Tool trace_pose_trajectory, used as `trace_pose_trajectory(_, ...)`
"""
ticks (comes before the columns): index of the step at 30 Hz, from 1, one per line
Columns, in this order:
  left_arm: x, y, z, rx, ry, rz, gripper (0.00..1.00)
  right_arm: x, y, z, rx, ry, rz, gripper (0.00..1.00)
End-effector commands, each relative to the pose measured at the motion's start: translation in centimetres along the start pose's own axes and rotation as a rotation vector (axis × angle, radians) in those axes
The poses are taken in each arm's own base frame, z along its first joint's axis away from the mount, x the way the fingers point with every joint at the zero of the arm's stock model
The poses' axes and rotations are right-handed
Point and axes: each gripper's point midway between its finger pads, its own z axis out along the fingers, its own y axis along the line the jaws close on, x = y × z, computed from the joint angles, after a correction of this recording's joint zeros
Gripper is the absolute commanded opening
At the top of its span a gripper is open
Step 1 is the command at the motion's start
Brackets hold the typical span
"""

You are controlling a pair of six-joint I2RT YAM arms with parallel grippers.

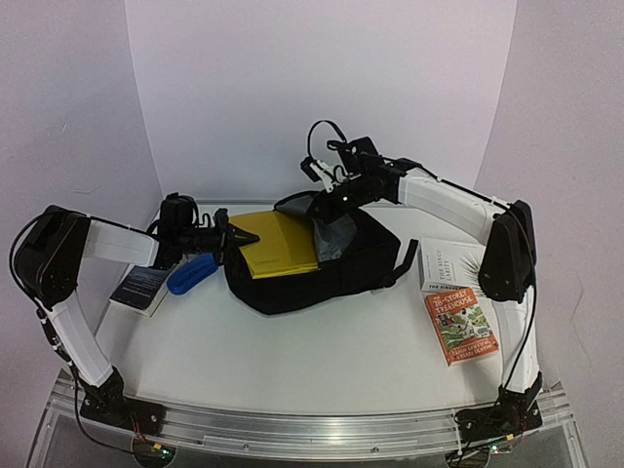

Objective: Pack the student bag
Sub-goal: Place the files in the student bag.

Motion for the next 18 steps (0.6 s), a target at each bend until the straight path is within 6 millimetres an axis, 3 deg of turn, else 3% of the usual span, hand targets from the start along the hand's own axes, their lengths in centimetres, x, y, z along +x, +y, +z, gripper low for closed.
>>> trace_pose_trajectory(1,0.6,-4.0,0.7,0.115,0.071,0.12,0.0,-3.1,1.5,-0.9,-0.081,-0.103,-0.062,0.0)
trace_pose_trajectory(4,-0.7,-3.0,2.4,0.12,0.078,0.102,0.0,-3.2,2.8,-1.0,-0.144,-0.113,-0.094,0.0)
trace_pose_trajectory(8,-2.8,-3.1,4.4,0.138,0.074,0.107,0.0,-3.5,3.8,-1.4,-0.197,-0.128,-0.123,0.0)
trace_pose_trajectory(13,-4.1,-2.5,5.5,0.121,0.034,0.101,0.0,-4.2,4.8,-2.2,-0.249,-0.152,-0.131,0.0)
trace_pose_trajectory(18,-4.2,0.5,7.0,-0.013,0.056,0.088,0.0,-4.4,5.4,-2.7,-0.279,-0.163,-0.137,0.0)
